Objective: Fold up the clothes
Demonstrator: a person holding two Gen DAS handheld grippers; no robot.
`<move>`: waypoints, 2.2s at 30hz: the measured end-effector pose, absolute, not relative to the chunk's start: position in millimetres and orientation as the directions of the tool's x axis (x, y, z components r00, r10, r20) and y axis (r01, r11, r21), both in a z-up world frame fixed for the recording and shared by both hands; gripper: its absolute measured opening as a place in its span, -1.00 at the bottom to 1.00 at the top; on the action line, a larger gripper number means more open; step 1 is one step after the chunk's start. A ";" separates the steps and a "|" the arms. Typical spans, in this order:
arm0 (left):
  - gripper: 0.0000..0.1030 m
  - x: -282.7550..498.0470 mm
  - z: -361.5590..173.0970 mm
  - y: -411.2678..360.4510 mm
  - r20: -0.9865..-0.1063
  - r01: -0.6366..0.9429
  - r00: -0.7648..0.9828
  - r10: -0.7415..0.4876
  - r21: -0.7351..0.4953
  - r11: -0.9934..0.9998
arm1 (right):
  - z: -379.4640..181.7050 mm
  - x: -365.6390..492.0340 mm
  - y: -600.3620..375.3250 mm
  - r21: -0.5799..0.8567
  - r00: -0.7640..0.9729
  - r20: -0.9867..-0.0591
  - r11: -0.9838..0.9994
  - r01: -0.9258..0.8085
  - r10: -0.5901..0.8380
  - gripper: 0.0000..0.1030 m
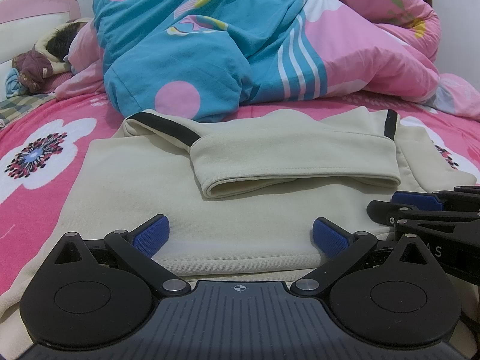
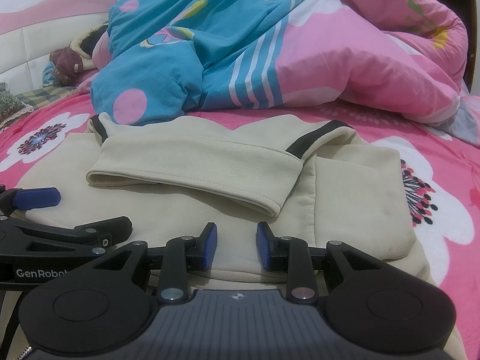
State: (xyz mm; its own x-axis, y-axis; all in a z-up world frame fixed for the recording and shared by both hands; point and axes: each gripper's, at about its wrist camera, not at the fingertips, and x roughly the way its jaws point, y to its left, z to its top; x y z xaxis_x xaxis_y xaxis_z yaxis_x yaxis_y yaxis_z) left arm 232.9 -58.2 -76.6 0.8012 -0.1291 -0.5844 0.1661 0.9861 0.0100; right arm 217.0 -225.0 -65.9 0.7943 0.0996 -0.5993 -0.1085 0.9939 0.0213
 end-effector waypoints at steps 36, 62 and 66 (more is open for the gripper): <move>1.00 232.9 -76.6 -57.8 -0.584 0.166 0.801 -0.129 0.010 0.986 | -66.6 217.4 -227.3 0.037 0.795 -0.597 0.993 -0.111 0.111 -0.40; 1.00 232.8 -76.5 -58.1 -0.584 0.166 0.801 -0.129 0.010 0.986 | -66.6 216.7 -226.9 0.037 0.795 -0.596 0.993 -0.112 0.112 -0.40; 1.00 232.9 -76.4 -58.1 -0.584 0.166 0.801 -0.129 0.010 0.986 | -66.6 216.7 -226.7 0.037 0.795 -0.596 0.993 -0.112 0.112 -0.40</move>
